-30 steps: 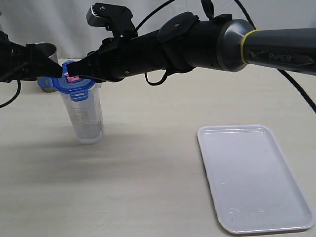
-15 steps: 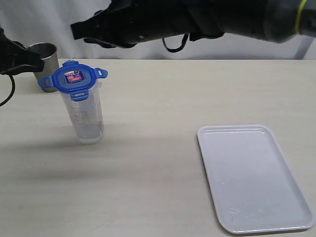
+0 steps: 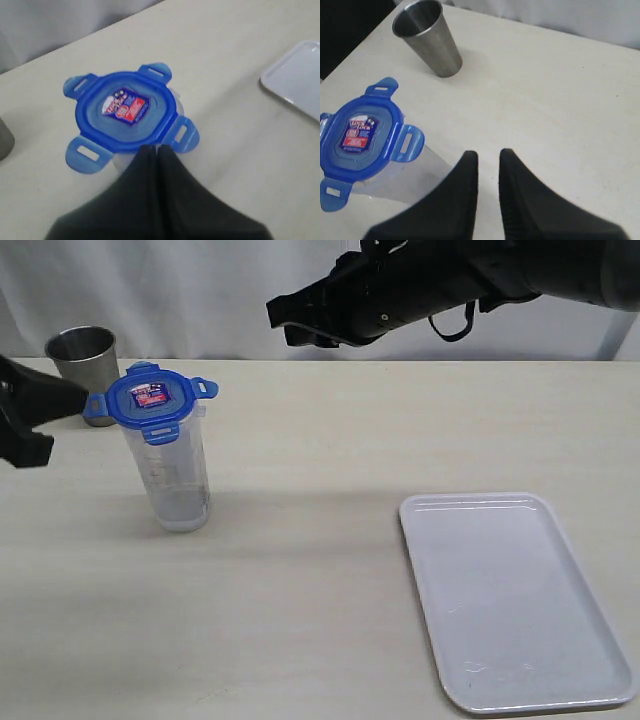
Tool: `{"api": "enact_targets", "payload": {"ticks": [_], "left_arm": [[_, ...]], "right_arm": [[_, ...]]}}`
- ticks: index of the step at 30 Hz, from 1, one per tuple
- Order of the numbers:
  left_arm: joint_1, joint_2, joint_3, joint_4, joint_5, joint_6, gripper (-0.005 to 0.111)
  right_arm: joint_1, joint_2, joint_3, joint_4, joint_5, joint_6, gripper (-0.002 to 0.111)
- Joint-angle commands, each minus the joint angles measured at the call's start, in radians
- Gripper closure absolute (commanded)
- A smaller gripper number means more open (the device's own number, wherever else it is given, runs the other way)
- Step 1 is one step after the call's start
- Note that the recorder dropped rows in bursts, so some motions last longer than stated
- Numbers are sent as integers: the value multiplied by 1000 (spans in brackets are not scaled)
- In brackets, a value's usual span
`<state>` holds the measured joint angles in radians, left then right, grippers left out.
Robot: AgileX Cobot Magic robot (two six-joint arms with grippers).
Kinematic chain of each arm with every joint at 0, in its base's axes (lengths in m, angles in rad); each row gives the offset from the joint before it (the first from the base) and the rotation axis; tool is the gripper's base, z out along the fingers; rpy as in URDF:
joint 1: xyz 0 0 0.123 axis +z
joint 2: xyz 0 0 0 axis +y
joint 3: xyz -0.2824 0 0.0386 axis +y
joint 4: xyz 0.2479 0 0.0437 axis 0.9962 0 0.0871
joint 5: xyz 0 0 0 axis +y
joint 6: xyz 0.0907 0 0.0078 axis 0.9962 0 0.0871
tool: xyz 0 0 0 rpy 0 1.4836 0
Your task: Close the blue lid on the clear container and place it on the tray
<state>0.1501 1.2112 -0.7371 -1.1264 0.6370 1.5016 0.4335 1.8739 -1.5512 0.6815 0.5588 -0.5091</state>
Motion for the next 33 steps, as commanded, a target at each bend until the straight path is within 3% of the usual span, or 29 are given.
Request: {"api": "enact_targets", "payload": {"ticks": [1, 5, 10, 19, 25, 33], "left_arm": [[1, 20, 49, 58, 37, 38, 107], [1, 28, 51, 66, 7, 0, 107], [1, 49, 51, 68, -61, -26, 107], [1, 136, 51, 45, -50, -30, 107], [1, 136, 51, 45, -105, -30, 107], [1, 136, 49, 4, -116, -30, 107]], "right_arm": [[-12, -3, 10, -9, -10, -48, 92], [-12, 20, -15, 8, -9, -87, 104], [-12, 136, -162, 90, 162, -131, 104], [-14, 231, -310, 134, 97, -127, 104], [-9, 344, -422, 210, 183, -141, 104], [3, 389, -449, 246, 185, -177, 104]]}}
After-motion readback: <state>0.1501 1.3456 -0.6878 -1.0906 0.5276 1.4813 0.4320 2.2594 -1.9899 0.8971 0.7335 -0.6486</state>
